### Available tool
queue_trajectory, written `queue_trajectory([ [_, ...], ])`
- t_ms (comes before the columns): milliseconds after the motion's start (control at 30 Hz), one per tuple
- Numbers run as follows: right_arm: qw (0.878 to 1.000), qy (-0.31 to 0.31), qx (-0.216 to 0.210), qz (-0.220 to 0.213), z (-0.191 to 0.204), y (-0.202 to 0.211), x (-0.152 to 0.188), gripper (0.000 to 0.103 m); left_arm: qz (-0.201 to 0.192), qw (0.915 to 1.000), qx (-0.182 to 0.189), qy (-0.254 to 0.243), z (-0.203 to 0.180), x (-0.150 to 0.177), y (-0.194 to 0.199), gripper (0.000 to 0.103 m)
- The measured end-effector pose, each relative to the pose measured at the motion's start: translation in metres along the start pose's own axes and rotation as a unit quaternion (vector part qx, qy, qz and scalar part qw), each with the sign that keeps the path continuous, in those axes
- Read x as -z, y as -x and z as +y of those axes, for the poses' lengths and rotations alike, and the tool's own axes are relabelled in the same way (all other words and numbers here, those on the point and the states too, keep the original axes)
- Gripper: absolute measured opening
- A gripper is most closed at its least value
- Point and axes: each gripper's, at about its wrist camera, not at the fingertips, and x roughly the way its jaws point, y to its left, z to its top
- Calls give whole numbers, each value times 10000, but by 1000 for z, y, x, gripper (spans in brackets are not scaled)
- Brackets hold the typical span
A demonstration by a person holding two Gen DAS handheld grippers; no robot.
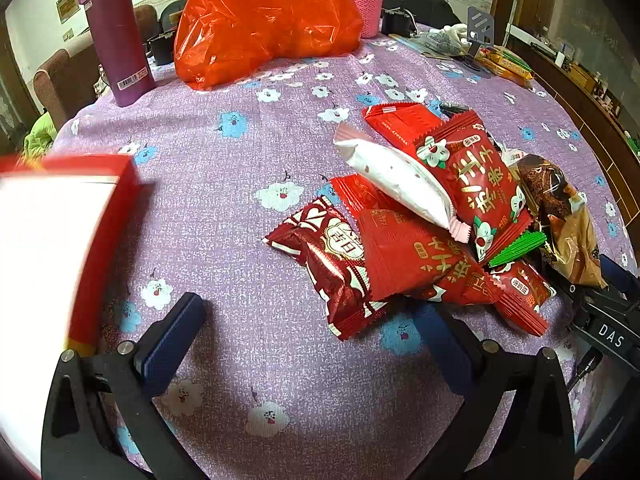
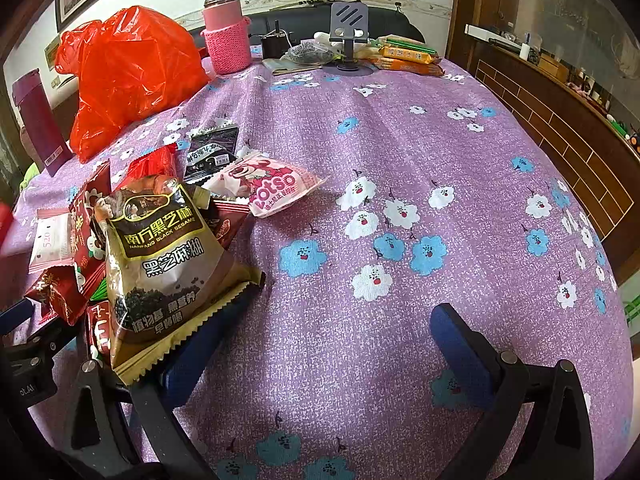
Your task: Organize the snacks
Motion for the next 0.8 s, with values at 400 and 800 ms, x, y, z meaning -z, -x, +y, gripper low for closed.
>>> queue_trajectory([
  [400, 10000, 0, 0, 1, 0, 0, 0, 103, -16, 10000, -1, 0, 0, 1, -2, 103],
  [800, 10000, 0, 1, 0, 0, 0, 0, 103, -14, 10000, -1, 0, 0, 1, -2, 103],
])
